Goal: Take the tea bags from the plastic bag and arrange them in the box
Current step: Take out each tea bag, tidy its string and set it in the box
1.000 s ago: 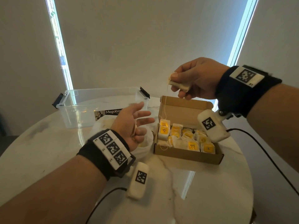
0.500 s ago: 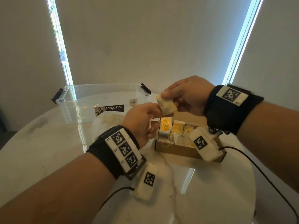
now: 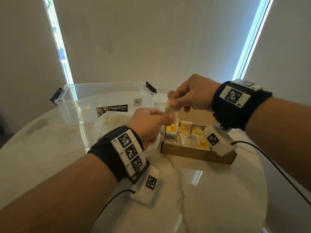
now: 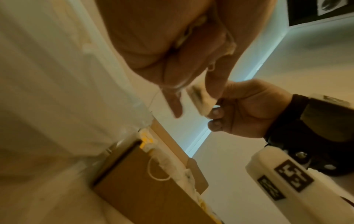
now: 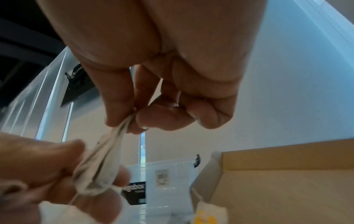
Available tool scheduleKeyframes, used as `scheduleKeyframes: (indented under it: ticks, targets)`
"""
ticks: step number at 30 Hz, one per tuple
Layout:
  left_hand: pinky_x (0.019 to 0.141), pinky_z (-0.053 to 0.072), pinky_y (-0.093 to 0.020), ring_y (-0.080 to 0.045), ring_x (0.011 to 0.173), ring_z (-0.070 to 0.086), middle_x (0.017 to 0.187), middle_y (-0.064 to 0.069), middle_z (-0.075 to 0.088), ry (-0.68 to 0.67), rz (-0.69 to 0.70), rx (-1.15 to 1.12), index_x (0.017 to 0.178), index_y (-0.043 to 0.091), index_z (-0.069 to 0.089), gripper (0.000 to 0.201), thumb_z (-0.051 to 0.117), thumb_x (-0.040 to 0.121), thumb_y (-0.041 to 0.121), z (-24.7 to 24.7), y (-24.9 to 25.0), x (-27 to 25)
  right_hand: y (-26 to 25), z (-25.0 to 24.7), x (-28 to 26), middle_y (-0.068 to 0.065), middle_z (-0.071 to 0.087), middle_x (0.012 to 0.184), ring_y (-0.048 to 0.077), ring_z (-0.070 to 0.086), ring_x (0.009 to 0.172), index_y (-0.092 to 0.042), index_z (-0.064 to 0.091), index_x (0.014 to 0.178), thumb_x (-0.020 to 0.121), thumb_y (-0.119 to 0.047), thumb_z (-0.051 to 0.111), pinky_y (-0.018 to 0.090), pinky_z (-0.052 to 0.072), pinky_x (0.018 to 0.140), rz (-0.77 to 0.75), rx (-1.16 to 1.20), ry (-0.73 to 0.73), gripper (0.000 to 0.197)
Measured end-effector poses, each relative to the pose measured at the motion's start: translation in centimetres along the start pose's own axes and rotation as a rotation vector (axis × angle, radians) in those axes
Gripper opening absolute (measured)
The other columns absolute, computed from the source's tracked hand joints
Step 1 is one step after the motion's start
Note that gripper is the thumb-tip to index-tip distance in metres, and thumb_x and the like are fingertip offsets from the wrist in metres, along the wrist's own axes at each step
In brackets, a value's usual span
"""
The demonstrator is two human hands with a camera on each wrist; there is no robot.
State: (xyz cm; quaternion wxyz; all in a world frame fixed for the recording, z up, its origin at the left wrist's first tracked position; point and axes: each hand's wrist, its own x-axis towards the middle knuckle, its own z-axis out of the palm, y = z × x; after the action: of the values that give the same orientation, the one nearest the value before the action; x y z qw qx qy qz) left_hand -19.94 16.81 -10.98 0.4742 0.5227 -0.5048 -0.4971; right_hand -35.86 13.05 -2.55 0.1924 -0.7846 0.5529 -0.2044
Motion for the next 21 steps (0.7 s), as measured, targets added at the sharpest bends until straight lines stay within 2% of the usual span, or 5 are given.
scheduleKeyframes:
  ticks: [6,12,15,17,21]
  targets:
    - [0.039,0.031,-0.021,-0.011,0.038,0.039,0.083,-0.017,0.075,-0.090,-0.132,0.350,0.089,0.008,0.072,0.009,0.075,0.080,0.009,-1.0,-0.2,-0.3,1.2,0.7,1.9,-0.016,0.072,0.062,0.000,0.068,0.058,-0.027,0.075,0.079,0.086,-0.036,0.077,0.023,0.051,0.069,0.058,-0.328,-0.127,0.012]
    - [0.036,0.030,-0.016,-0.014,0.036,0.034,0.104,-0.022,0.073,-0.225,-0.229,0.521,0.092,0.007,0.076,0.015,0.068,0.079,0.007,-0.6,-0.1,-0.5,2.1,3.0,3.2,-0.014,0.073,0.067,-0.002,0.069,0.058,-0.026,0.073,0.087,0.086,-0.031,0.078,0.021,0.049,0.064,0.101,-0.334,-0.280,0.007]
    - [0.038,0.030,-0.017,-0.016,0.036,0.034,0.086,-0.027,0.070,-0.238,-0.238,0.550,0.090,0.005,0.077,0.017,0.069,0.077,0.011,-0.5,-0.1,-0.3,2.6,4.5,3.9,-0.013,0.071,0.066,0.000,0.068,0.059,-0.028,0.071,0.087,0.086,-0.033,0.078,0.018,0.048,0.056,0.127,-0.385,-0.328,0.009]
    - [0.039,0.029,-0.018,-0.016,0.035,0.034,0.069,-0.017,0.058,-0.242,-0.252,0.570,0.091,0.005,0.078,0.018,0.070,0.077,0.012,-0.5,0.0,-0.2,2.9,5.4,4.5,-0.012,0.070,0.076,0.004,0.067,0.070,-0.031,0.072,0.086,0.085,-0.036,0.079,0.019,0.049,0.058,0.134,-0.435,-0.307,0.009]
    - [0.041,0.031,-0.021,-0.017,0.039,0.037,0.075,-0.016,0.067,-0.260,-0.281,0.553,0.088,0.006,0.078,0.016,0.070,0.078,0.015,-0.7,-0.1,0.0,3.0,6.0,5.3,-0.006,0.072,0.084,0.013,0.067,0.082,-0.022,0.077,0.089,0.081,-0.035,0.081,0.028,0.057,0.074,0.145,-0.501,-0.234,0.015]
